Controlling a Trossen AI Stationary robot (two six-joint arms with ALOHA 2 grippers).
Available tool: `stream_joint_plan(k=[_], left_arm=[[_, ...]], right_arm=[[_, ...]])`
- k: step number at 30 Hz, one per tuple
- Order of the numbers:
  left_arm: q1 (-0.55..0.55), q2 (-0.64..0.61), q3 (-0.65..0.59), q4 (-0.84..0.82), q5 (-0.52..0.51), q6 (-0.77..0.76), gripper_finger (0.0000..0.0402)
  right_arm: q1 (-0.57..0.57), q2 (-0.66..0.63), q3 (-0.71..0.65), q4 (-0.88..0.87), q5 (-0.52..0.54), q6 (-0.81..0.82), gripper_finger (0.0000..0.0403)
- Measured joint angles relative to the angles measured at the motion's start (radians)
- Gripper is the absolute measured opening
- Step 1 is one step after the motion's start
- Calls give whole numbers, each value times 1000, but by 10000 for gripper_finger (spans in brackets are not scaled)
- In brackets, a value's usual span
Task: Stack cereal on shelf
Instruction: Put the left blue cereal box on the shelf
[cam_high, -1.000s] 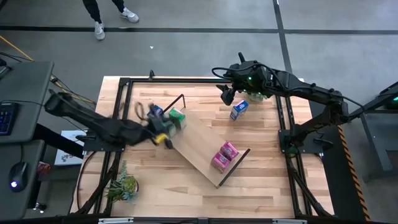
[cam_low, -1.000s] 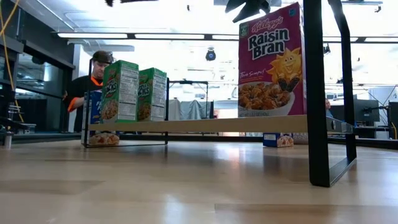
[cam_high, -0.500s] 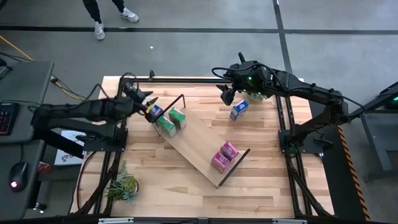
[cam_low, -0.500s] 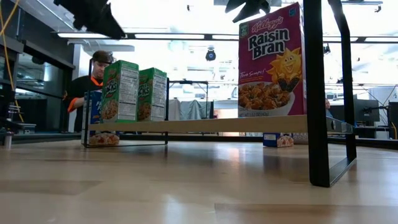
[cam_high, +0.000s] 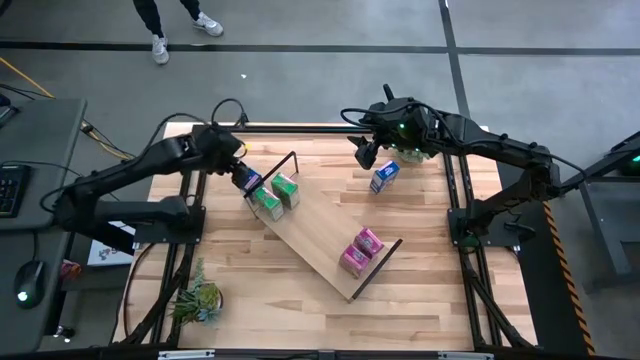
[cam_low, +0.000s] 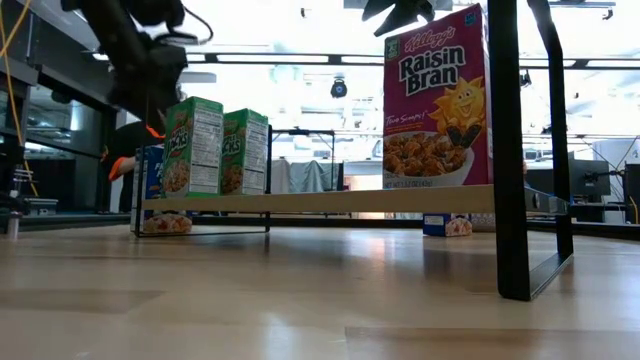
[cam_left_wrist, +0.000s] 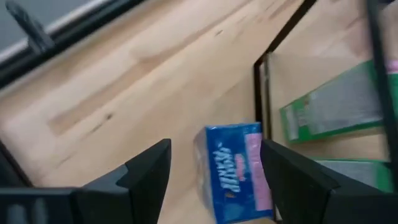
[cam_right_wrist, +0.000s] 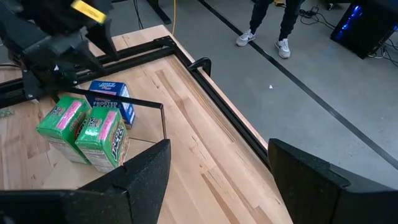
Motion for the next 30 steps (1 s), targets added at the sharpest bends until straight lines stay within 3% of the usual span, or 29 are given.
stream_joint_plan(k=[10, 16, 21, 27, 30], left_arm=[[54, 154, 0, -33, 147, 34, 239], [54, 185, 0, -24, 222, 47, 239], [54, 185, 0, -21, 208, 54, 239], [54, 183, 3, -43, 53, 99, 239], [54, 183, 3, -50, 41, 99, 239]], right_arm=[[0, 0, 0, 0, 0, 0, 262], [0, 0, 0, -5, 0, 0, 262], [0, 0, 0, -5, 0, 0, 262], [0, 0, 0, -5, 0, 0, 262], [0, 0, 0, -5, 0, 1, 262]])
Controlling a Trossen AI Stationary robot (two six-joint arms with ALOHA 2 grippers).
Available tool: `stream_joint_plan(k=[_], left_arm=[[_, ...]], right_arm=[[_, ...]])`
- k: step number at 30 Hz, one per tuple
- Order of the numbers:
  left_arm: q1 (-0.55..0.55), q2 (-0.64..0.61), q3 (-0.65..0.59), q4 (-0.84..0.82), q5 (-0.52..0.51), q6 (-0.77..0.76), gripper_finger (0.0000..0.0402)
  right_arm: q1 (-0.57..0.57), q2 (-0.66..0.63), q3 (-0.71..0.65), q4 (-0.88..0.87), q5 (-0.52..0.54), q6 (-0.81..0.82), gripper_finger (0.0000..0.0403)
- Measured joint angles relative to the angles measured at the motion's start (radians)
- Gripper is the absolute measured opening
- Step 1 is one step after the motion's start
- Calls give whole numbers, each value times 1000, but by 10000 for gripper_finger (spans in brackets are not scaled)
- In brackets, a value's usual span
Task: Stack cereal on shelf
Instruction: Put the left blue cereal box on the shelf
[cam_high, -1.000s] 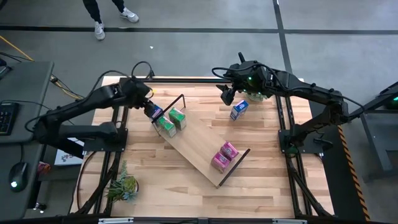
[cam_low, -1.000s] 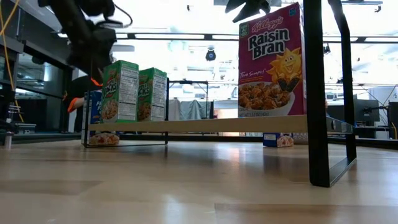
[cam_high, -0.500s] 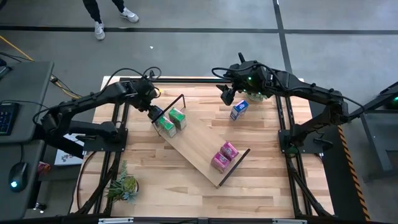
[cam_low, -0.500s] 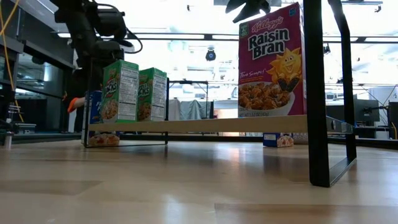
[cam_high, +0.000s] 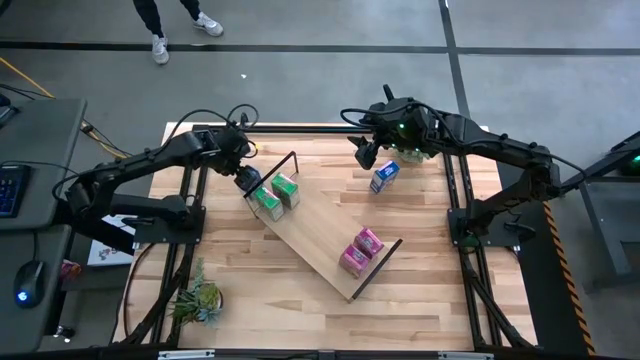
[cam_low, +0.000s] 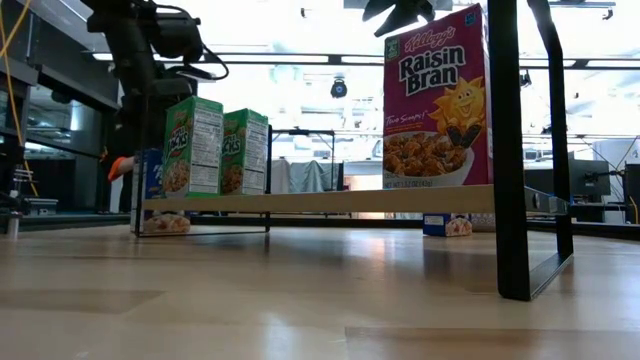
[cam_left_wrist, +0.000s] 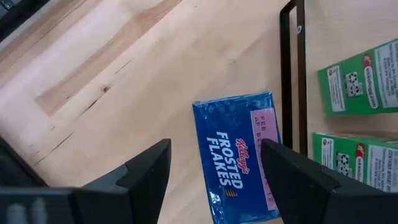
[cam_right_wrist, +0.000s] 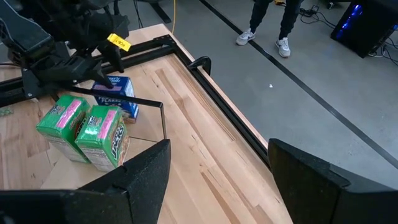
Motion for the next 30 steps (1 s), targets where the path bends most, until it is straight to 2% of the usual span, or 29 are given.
stream_joint_plan(k=[12, 17, 23, 30], left_arm=[[14, -10, -2, -43, -125, 11, 239], [33, -15, 13, -52, -111, 11, 239], [33, -29, 87, -50, -77, -9, 239], [33, -39, 86, -89, -9, -34, 239]], right_arm=[[0, 0, 0, 0, 0, 2, 262], [0, 0, 0, 0, 0, 2, 262], [0, 0, 0, 1, 0, 2, 262], [0, 0, 0, 1, 0, 2, 262]])
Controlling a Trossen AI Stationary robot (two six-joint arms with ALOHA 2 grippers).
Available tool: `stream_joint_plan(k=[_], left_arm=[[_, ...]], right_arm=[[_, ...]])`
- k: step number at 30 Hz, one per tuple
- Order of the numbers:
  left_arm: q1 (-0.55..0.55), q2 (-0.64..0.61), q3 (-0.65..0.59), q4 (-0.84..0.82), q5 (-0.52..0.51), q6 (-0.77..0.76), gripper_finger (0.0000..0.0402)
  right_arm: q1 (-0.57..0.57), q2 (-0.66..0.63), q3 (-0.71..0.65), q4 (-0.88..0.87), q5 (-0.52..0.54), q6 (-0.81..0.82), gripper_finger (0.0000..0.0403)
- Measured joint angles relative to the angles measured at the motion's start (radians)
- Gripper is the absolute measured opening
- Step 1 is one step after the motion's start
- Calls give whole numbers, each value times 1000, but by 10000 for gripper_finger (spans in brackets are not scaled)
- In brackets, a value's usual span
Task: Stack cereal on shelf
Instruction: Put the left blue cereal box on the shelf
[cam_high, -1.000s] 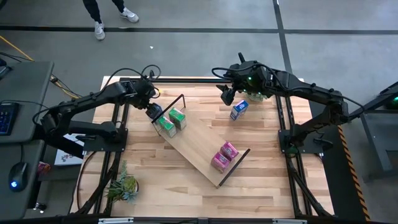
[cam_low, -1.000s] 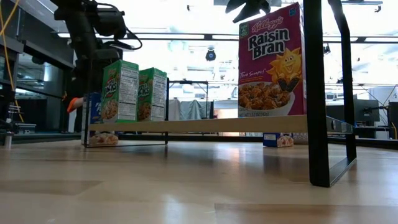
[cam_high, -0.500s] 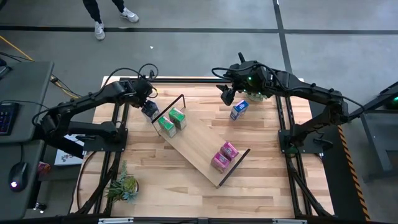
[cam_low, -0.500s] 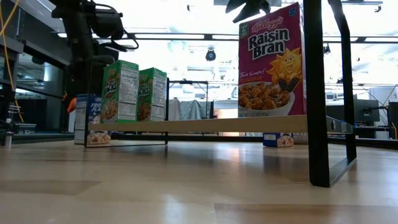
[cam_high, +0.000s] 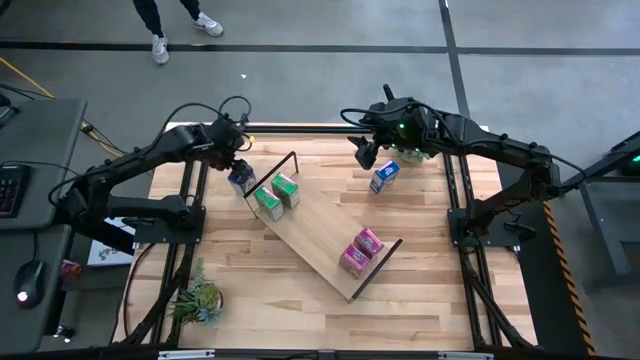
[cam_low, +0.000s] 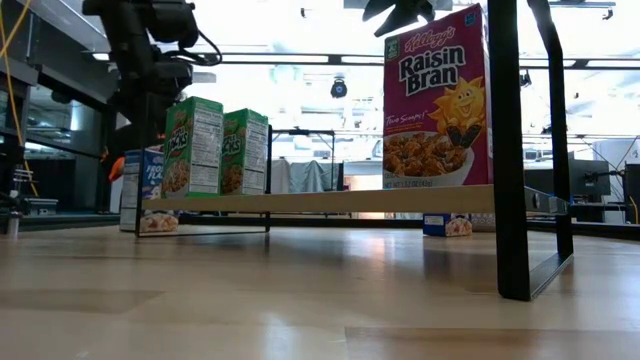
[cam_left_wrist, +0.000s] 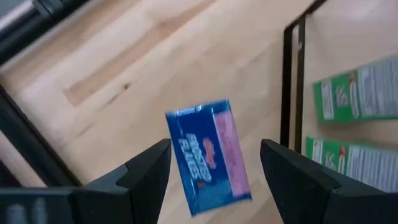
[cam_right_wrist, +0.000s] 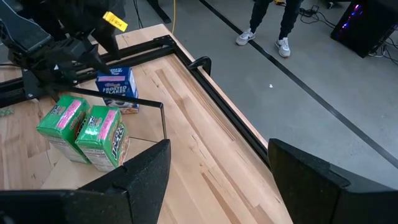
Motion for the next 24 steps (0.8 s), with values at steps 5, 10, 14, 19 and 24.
stream_joint_plan(k=[5, 10, 14, 19, 24], left_arm=[[-1, 0, 0, 2, -4, -9, 239], [-1, 0, 0, 5, -4, 0, 239], [-1, 1, 1, 28, -4, 0, 240], [-1, 3, 1, 1, -4, 26, 274], [-1, 3, 1, 23, -6, 26, 329]], right_arm=[[0, 0, 0, 0, 0, 0, 262], [0, 0, 0, 0, 0, 2, 262], [0, 0, 0, 0, -2, 8, 262], [0, 0, 0, 0, -4, 6, 262], [0, 0, 0, 0, -5, 5, 262]])
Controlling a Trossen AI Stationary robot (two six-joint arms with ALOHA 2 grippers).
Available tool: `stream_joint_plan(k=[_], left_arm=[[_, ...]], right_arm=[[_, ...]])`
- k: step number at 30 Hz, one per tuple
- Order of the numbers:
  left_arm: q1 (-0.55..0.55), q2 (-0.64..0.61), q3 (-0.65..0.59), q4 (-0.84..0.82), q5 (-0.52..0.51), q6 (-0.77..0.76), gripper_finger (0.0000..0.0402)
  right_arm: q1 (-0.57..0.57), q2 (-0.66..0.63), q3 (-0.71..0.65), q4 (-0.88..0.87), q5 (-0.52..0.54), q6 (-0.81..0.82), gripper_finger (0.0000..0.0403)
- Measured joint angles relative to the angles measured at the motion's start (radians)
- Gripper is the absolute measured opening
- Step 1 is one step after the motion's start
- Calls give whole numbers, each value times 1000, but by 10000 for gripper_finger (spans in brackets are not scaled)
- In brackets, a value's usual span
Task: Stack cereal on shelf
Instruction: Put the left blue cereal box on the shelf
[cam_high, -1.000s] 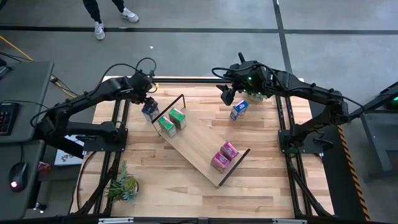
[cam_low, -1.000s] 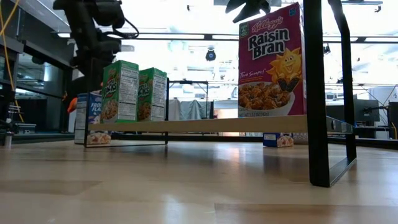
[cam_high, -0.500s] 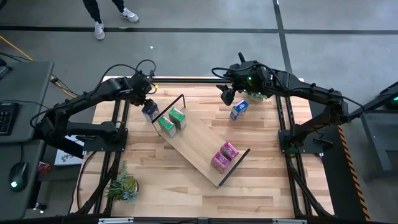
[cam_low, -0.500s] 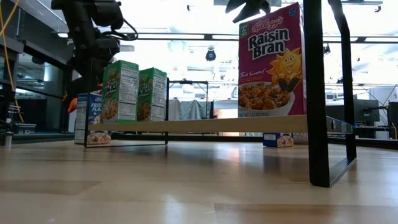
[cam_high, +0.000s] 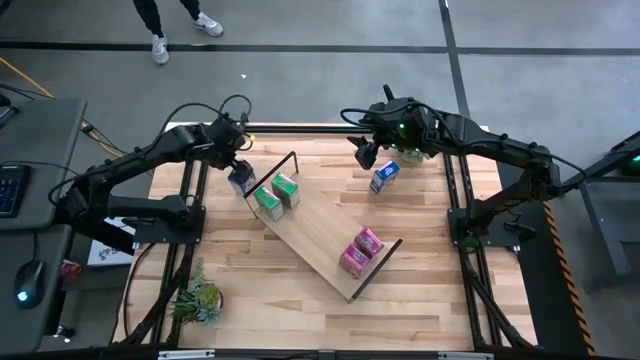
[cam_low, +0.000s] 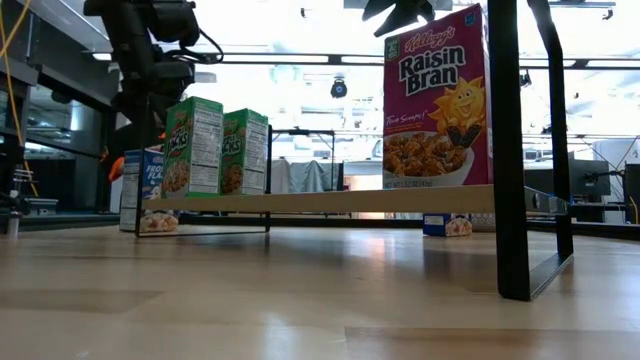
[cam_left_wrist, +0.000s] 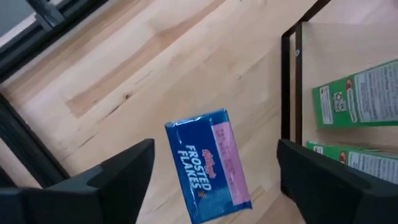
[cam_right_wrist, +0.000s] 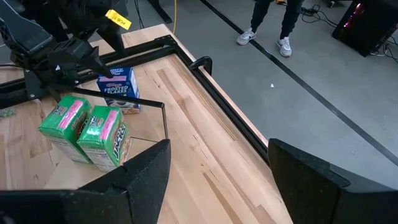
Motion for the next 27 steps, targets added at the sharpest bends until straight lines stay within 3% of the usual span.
stream_joint_plan(k=[12, 27], left_arm=[[0, 41, 0, -20, -26, -113, 336], [0, 136, -5, -31, -52, -103, 335]], right_arm=[[0, 0, 0, 0, -4, 2, 262], [0, 0, 0, -19, -4, 1, 262]])
